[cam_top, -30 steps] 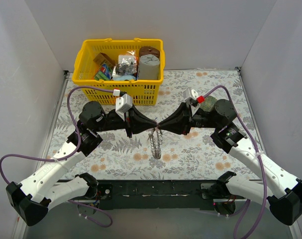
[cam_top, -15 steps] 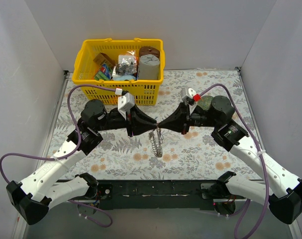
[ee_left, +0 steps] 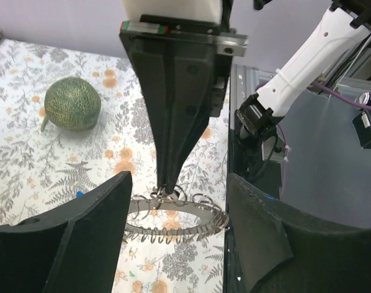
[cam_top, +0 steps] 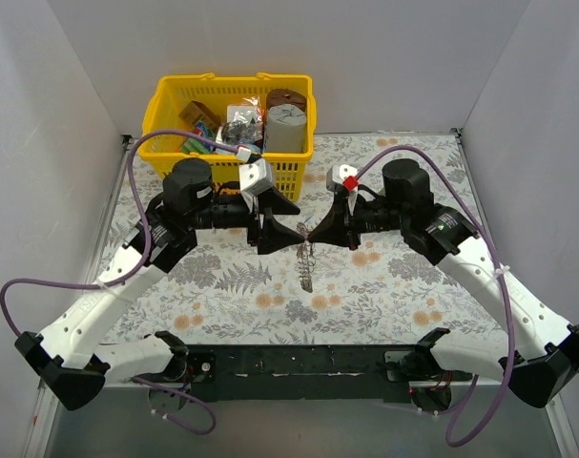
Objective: Put the keys on the keyring
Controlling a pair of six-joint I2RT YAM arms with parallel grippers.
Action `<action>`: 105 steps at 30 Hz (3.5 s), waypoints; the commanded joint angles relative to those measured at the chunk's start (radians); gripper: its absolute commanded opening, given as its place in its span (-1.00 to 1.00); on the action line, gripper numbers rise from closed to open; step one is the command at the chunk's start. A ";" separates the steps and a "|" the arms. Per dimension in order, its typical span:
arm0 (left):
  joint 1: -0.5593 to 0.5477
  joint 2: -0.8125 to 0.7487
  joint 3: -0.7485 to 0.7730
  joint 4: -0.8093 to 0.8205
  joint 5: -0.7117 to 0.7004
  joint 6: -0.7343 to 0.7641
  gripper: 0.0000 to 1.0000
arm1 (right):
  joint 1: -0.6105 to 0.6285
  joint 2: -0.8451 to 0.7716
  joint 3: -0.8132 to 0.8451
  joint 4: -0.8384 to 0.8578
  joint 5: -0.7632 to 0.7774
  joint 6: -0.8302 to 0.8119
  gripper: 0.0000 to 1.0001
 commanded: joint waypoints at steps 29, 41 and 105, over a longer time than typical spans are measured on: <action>-0.002 0.285 0.238 -0.454 0.145 0.182 -0.34 | -0.031 0.059 0.071 -0.167 -0.160 -0.171 -0.97; -0.024 0.302 0.221 -0.442 0.114 0.182 -0.47 | -0.034 0.053 0.054 -0.123 -0.181 -0.138 -0.97; -0.031 -0.082 -0.443 0.915 -0.019 -0.404 -1.00 | -0.140 -0.120 -0.181 0.542 -0.281 0.382 -0.77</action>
